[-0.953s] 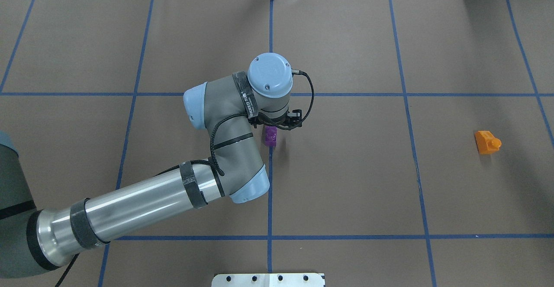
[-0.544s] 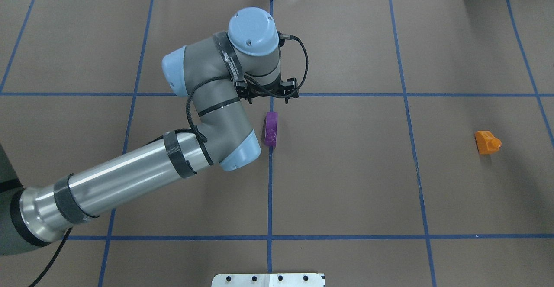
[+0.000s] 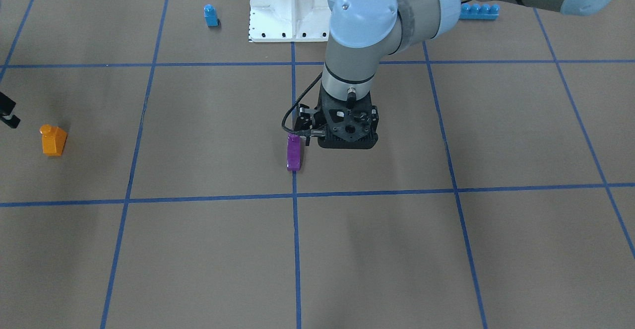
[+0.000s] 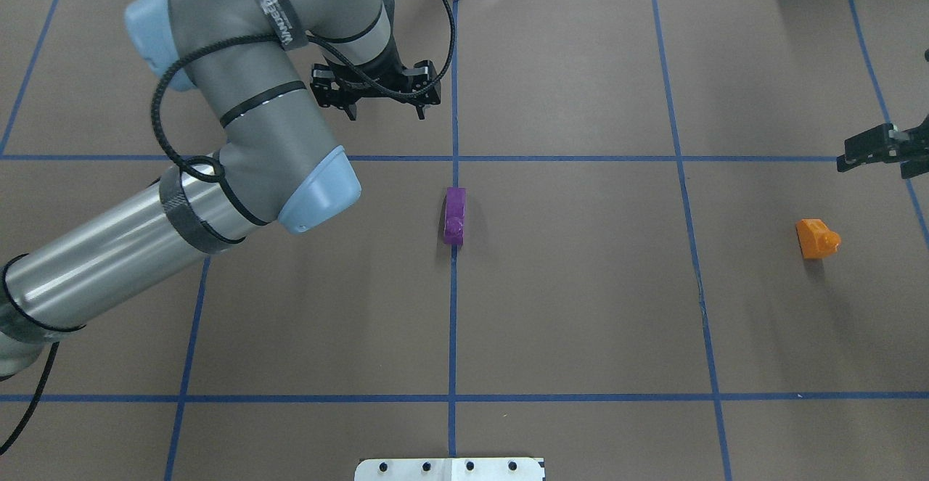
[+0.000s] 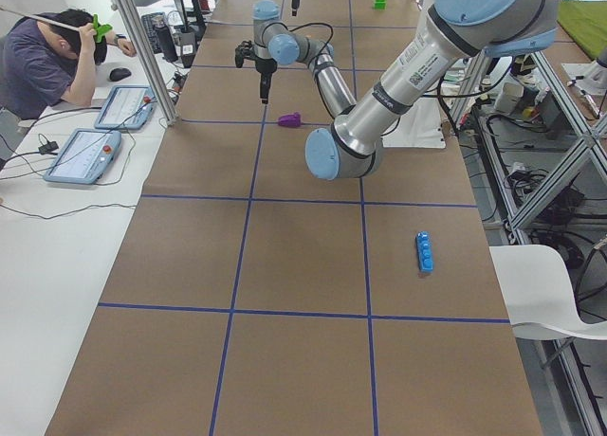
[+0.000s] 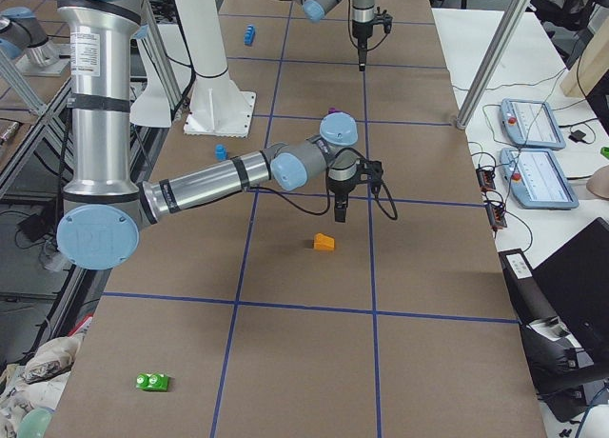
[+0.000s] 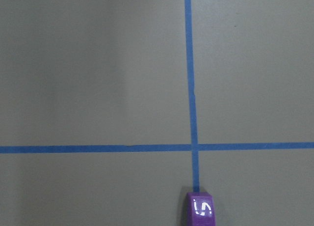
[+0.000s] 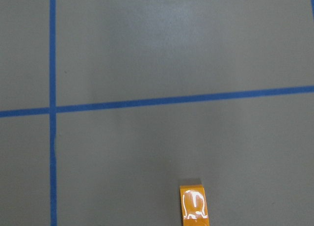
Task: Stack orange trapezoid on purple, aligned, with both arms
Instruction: 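Release the purple block with the left gripper while the right gripper reaches for orange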
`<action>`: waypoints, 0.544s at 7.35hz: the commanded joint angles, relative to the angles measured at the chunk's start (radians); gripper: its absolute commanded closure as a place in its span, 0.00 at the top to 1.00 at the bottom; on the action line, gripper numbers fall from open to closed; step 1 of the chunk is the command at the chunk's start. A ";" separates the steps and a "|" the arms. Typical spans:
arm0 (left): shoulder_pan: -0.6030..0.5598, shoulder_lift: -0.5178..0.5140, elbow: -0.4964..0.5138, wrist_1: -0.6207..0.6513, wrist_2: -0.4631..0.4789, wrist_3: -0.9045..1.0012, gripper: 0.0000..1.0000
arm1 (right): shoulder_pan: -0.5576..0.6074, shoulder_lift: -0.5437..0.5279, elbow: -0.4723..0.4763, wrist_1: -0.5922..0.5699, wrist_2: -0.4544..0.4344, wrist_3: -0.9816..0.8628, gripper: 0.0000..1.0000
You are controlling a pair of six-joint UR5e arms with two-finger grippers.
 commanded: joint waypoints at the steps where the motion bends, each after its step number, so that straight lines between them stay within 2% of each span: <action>1: -0.022 0.047 -0.053 0.048 -0.002 0.043 1.00 | -0.112 -0.067 -0.084 0.207 -0.062 0.116 1.00; 4: -0.022 0.062 -0.056 0.046 -0.002 0.043 1.00 | -0.166 -0.053 -0.176 0.250 -0.060 0.110 1.00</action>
